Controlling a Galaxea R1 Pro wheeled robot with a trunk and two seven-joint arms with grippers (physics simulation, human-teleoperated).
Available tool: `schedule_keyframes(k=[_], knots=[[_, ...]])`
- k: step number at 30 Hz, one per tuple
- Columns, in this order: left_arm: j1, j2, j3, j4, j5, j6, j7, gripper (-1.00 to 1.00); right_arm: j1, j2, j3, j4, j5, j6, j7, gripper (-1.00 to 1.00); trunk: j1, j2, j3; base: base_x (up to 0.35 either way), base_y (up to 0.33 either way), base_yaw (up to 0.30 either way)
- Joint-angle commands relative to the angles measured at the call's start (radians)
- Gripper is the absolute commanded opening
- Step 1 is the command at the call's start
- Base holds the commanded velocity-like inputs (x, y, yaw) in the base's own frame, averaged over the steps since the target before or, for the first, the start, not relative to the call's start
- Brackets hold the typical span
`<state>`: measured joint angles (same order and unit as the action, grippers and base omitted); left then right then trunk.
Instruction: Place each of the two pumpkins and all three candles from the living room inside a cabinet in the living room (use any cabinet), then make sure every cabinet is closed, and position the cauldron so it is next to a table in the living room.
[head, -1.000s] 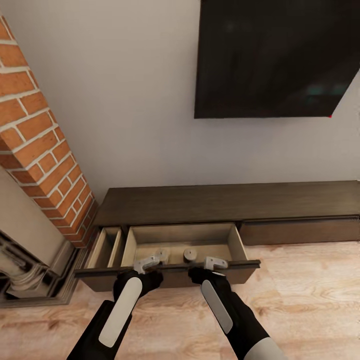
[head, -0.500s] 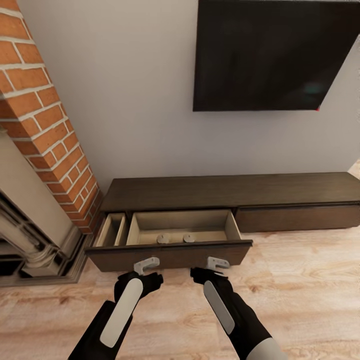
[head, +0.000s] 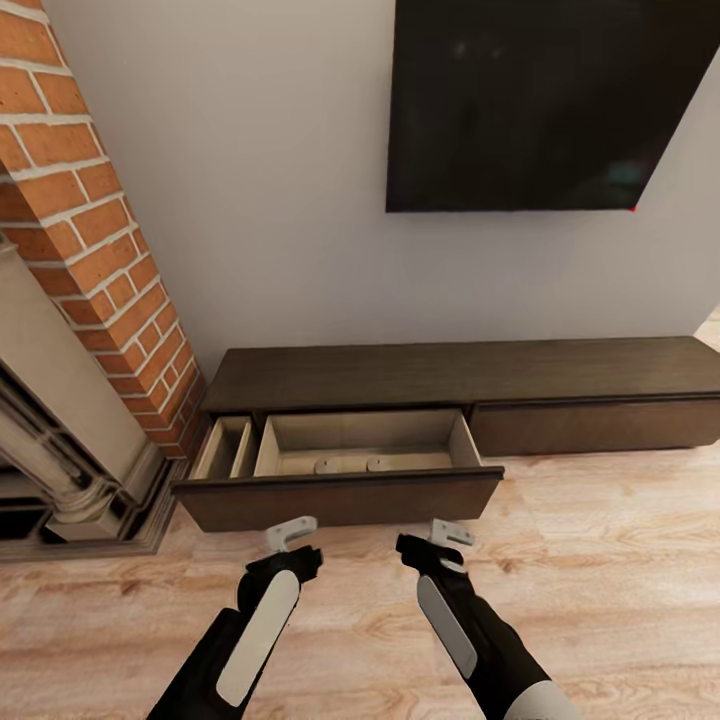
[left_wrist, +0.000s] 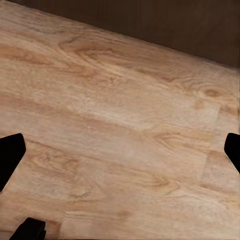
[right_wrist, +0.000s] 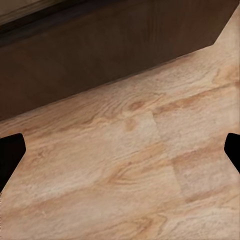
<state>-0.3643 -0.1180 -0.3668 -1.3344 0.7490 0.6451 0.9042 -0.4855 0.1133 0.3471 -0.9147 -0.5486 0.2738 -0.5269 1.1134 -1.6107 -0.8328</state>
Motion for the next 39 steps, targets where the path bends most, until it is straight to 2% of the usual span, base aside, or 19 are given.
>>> schedule_keyframes(k=[1,3,7,9,12,15,19,22,26,32,34,39], knots=[[-0.001,0.001,-0.016,0.008,-0.026,-0.021,-0.02,1.0,-0.001,-0.001,0.003,0.005,-0.001,-0.006,0.0,1.0,0.004,-0.008,-0.004,0.0,0.0,0.0],[-0.001,0.002,-0.035,0.033,-0.112,-0.074,-0.094,1.0,-0.002,-0.001,0.003,0.014,0.031,-0.024,0.012,1.0,0.012,-0.022,-0.01,0.0,0.0,0.0],[-0.001,0.0,-0.048,0.099,-0.323,-0.185,-0.254,1.0,-0.001,0.007,0.0,0.061,0.176,-0.087,0.019,1.0,0.027,-0.05,-0.023,0.0,0.0,0.0],[-0.001,0.001,-0.05,0.112,-0.36,-0.23,-0.285,1.0,-0.002,0.009,-0.001,0.083,0.206,-0.128,0.021,1.0,0.035,-0.064,-0.029,0.0,0.0,0.0],[-0.001,0.001,-0.05,0.155,-0.381,-0.291,-0.303,1.0,-0.001,0.006,-0.001,0.1,0.22,-0.19,0.038,1.0,0.046,-0.085,-0.039,0.0,0.0,0.0],[-0.001,0.001,-0.05,0.189,-0.387,-0.346,-0.307,1.0,-0.001,0.004,-0.004,0.11,0.224,-0.208,0.105,1.0,0.058,-0.106,-0.048,0.0,0.0,0.0],[-0.001,0.002,-0.05,0.201,-0.388,-0.371,-0.308,1.0,-0.001,0.003,-0.002,0.122,0.228,-0.226,0.152,1.0,0.073,-0.134,-0.06,0.0,0.0,0.0],[-0.001,0.003,-0.051,0.204,-0.388,-0.376,-0.308,1.0,0.0,0.002,0.002,0.124,0.229,-0.292,0.16,1.0,0.084,-0.155,-0.07,0.0,0.0,0.0],[-0.001,0.002,-0.052,0.204,-0.393,-0.377,-0.308,1.0,0.002,0.003,0.004,0.126,0.229,-0.32,0.164,1.0,0.1,-0.183,-0.082,0.0,0.0,0.0],[0.033,0.008,-0.043,0.238,-0.395,-0.351,-0.306,1.0,0.006,0.034,0.027,0.16,0.223,-0.306,0.155,1.0,0.1,-0.183,-0.082,0.0,0.0,0.0],[0.044,0.008,-0.039,0.249,-0.395,-0.34,-0.307,1.0,0.018,0.028,0.032,0.171,0.229,-0.313,0.157,1.0,0.1,-0.183,-0.082,0.0,0.0,0.0],[0.073,0.007,-0.033,0.277,-0.395,-0.311,-0.312,1.0,0.046,0.027,0.045,0.199,0.239,-0.341,0.161,1.0,0.08,-0.148,-0.067,0.0,0.0,0.0]])
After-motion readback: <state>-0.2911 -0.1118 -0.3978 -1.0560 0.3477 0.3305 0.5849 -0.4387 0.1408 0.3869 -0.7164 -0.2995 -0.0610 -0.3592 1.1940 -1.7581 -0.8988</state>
